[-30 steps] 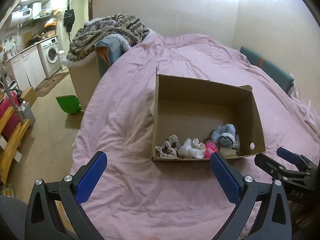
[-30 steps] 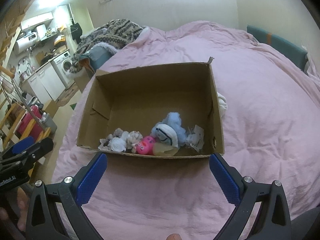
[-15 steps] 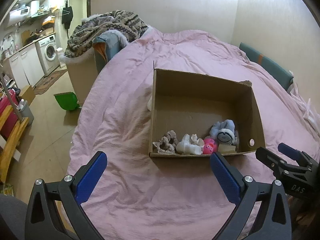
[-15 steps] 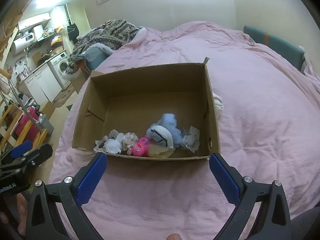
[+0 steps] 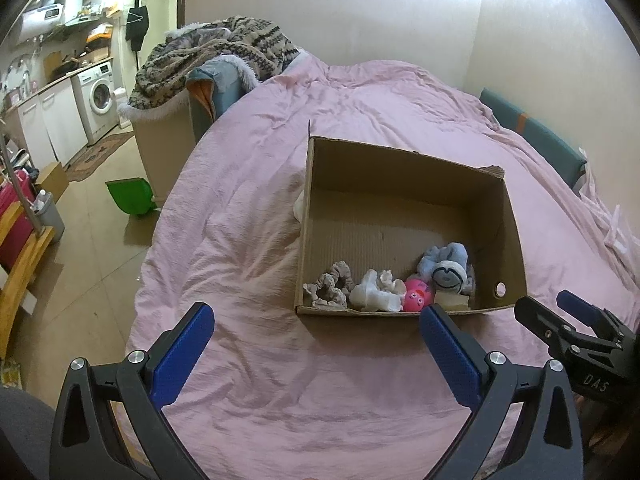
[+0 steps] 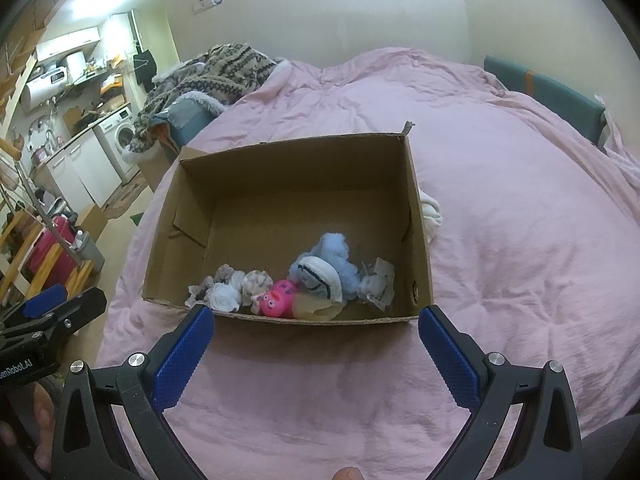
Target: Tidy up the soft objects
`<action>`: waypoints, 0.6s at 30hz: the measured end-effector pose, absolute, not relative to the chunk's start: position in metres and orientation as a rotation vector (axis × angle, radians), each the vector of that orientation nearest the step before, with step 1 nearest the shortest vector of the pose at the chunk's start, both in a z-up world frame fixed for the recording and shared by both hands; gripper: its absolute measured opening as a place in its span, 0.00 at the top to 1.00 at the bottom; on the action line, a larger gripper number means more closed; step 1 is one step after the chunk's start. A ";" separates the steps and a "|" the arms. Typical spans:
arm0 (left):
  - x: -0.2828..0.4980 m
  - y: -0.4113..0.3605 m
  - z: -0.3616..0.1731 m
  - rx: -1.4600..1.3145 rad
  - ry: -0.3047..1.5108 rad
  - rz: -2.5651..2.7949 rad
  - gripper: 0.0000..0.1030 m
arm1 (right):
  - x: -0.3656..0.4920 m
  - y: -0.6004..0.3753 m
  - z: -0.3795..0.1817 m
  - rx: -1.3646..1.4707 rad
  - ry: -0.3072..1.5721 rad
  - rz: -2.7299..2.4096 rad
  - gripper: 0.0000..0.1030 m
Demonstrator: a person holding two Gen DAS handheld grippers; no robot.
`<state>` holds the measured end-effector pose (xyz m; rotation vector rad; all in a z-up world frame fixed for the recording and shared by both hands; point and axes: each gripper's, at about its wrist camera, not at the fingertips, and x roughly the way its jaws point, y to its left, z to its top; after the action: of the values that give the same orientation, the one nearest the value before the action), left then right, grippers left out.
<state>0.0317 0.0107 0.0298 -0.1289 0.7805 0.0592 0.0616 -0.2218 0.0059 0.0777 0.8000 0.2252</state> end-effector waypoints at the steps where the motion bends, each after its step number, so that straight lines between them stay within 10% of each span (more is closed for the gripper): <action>1: 0.032 0.010 0.030 -0.127 0.781 0.060 0.01 | 0.061 -0.221 0.006 0.076 0.800 0.226 0.00; 18: 0.033 0.011 0.029 -0.146 0.786 0.068 0.01 | 0.062 -0.227 0.013 0.082 0.782 0.209 0.00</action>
<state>0.0333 0.0113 0.0290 -0.1456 0.7864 0.0683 0.0616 -0.2271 0.0134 0.0815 0.7818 0.2090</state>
